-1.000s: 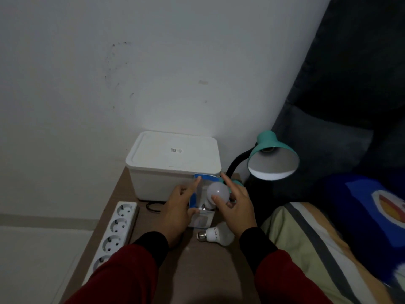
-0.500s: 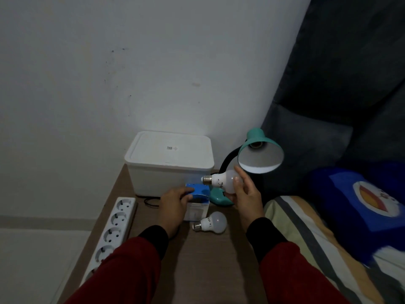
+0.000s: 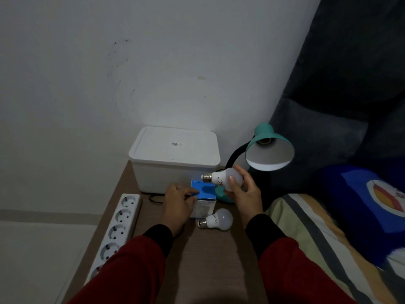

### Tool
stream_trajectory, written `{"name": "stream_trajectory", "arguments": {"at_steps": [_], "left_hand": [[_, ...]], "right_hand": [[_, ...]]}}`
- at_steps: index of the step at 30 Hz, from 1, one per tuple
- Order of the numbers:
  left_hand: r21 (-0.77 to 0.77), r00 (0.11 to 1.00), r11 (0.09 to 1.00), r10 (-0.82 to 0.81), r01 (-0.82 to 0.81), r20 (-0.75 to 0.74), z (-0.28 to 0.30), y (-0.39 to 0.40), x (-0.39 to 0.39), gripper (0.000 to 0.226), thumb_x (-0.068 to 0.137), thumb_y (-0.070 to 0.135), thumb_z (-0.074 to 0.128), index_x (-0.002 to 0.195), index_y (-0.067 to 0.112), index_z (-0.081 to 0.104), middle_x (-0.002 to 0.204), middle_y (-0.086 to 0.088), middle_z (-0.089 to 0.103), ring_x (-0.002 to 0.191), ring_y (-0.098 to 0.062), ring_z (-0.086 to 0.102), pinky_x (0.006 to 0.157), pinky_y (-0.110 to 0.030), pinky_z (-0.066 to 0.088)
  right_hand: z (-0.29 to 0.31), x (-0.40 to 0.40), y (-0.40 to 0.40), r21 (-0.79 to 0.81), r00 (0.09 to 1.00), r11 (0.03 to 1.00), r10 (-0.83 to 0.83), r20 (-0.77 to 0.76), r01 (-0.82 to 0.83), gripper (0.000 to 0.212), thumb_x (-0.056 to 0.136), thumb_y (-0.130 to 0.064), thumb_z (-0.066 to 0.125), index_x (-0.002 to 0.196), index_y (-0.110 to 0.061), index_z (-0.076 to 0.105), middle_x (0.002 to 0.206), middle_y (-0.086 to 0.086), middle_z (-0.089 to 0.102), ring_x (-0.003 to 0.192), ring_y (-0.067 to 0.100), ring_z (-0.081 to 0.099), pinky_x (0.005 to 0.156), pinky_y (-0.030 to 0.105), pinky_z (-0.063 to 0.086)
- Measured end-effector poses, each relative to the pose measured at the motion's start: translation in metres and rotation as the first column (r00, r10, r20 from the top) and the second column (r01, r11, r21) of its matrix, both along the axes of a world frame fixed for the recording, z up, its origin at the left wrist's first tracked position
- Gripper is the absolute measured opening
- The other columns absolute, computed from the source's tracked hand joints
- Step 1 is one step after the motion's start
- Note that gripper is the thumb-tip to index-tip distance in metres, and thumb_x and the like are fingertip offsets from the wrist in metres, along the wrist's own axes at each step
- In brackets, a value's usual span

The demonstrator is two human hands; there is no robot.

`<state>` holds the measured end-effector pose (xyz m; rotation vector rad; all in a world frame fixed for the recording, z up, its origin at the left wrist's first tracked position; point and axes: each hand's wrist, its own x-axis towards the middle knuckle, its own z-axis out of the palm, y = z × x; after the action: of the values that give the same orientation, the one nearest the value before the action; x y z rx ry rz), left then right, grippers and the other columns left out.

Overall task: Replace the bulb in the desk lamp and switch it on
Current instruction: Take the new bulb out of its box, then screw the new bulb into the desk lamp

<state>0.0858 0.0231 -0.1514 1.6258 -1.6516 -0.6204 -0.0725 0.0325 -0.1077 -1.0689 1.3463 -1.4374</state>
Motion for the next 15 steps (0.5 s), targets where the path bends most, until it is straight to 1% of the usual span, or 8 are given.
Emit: {"name": "stream_trajectory", "arguments": {"at_steps": [3, 6, 8, 9, 11, 12, 14, 15], "left_hand": [[0.020, 1.000, 1.000, 0.003, -0.003, -0.002, -0.001, -0.002, 0.000, 0.020, 0.086, 0.016, 0.064, 0.105, 0.017, 0.072, 0.101, -0.003, 0.044, 0.088, -0.009, 0.047, 0.085, -0.021, 0.046], [0.063, 0.998, 0.998, 0.005, -0.008, 0.059, 0.003, -0.007, -0.001, 0.021, 0.088, 0.014, 0.059, 0.102, 0.019, 0.073, 0.104, -0.003, 0.046, 0.088, -0.009, 0.047, 0.080, -0.016, 0.037], [0.059, 0.996, 0.998, 0.007, -0.013, 0.091, 0.007, -0.012, -0.003, 0.022, 0.087, 0.013, 0.058, 0.102, 0.019, 0.073, 0.112, -0.008, 0.053, 0.097, -0.015, 0.053, 0.081, -0.017, 0.037], [0.052, 0.995, 0.999, 0.007, -0.012, 0.100, 0.012, -0.014, -0.004, 0.023, 0.087, 0.013, 0.058, 0.104, 0.018, 0.072, 0.115, -0.011, 0.055, 0.103, -0.019, 0.054, 0.085, -0.021, 0.039], [0.009, 0.995, 1.000, 0.003, -0.004, 0.096, 0.028, -0.020, -0.008, 0.026, 0.088, 0.015, 0.058, 0.111, 0.016, 0.069, 0.118, -0.014, 0.055, 0.108, -0.024, 0.055, 0.091, -0.023, 0.039], [-0.032, 0.997, 0.999, -0.007, 0.010, 0.080, 0.038, -0.024, -0.012, 0.026, 0.089, 0.015, 0.058, 0.113, 0.015, 0.067, 0.117, -0.015, 0.056, 0.108, -0.024, 0.055, 0.089, -0.021, 0.037], [-0.132, 0.999, 0.990, -0.041, 0.045, 0.036, 0.063, -0.031, -0.025, 0.025, 0.090, 0.017, 0.057, 0.113, 0.015, 0.067, 0.115, -0.014, 0.058, 0.103, -0.022, 0.058, 0.081, -0.014, 0.034], [-0.178, 0.998, 0.982, -0.063, 0.064, 0.015, 0.075, -0.034, -0.033, 0.024, 0.091, 0.019, 0.057, 0.113, 0.016, 0.067, 0.114, -0.012, 0.060, 0.100, -0.020, 0.060, 0.080, -0.013, 0.034]], "right_hand": [[-0.001, 0.001, 0.003, 0.026, 1.000, 1.000, 0.006, 0.004, -0.006, 0.044, 0.084, 0.000, 0.060, 0.109, -0.037, 0.057, 0.129, 0.013, 0.053, 0.108, 0.023, 0.057, 0.081, 0.029, 0.055], [0.001, 0.002, 0.010, 0.026, 1.000, 0.999, -0.029, 0.000, 0.029, 0.049, 0.080, 0.003, 0.062, 0.111, -0.035, 0.056, 0.128, 0.013, 0.052, 0.107, 0.022, 0.057, 0.086, 0.035, 0.055], [0.005, 0.003, 0.017, -0.019, 0.996, 0.996, -0.092, 0.019, 0.092, 0.048, 0.079, -0.002, 0.068, 0.112, -0.033, 0.054, 0.127, 0.012, 0.052, 0.102, 0.018, 0.057, 0.085, 0.037, 0.056], [0.008, 0.004, 0.021, -0.051, 0.990, 0.989, -0.133, 0.042, 0.135, 0.049, 0.078, -0.003, 0.070, 0.111, -0.035, 0.052, 0.126, 0.012, 0.051, 0.102, 0.018, 0.058, 0.084, 0.037, 0.057], [0.012, 0.006, 0.028, -0.114, 0.969, 0.966, -0.217, 0.117, 0.231, 0.056, 0.077, -0.006, 0.073, 0.108, -0.047, 0.049, 0.126, 0.010, 0.050, 0.106, 0.023, 0.059, 0.086, 0.042, 0.056], [0.015, 0.007, 0.031, -0.139, 0.953, 0.950, -0.258, 0.159, 0.280, 0.059, 0.077, -0.007, 0.073, 0.108, -0.051, 0.048, 0.127, 0.010, 0.050, 0.108, 0.025, 0.060, 0.087, 0.045, 0.056], [0.021, 0.007, 0.035, -0.162, 0.909, 0.905, -0.356, 0.216, 0.393, 0.052, 0.078, -0.012, 0.074, 0.108, -0.048, 0.052, 0.129, 0.011, 0.048, 0.108, 0.027, 0.061, 0.087, 0.046, 0.057], [0.024, 0.006, 0.034, -0.156, 0.880, 0.877, -0.414, 0.235, 0.454, 0.047, 0.078, -0.014, 0.074, 0.109, -0.044, 0.054, 0.128, 0.011, 0.048, 0.107, 0.026, 0.062, 0.085, 0.045, 0.058]]}}
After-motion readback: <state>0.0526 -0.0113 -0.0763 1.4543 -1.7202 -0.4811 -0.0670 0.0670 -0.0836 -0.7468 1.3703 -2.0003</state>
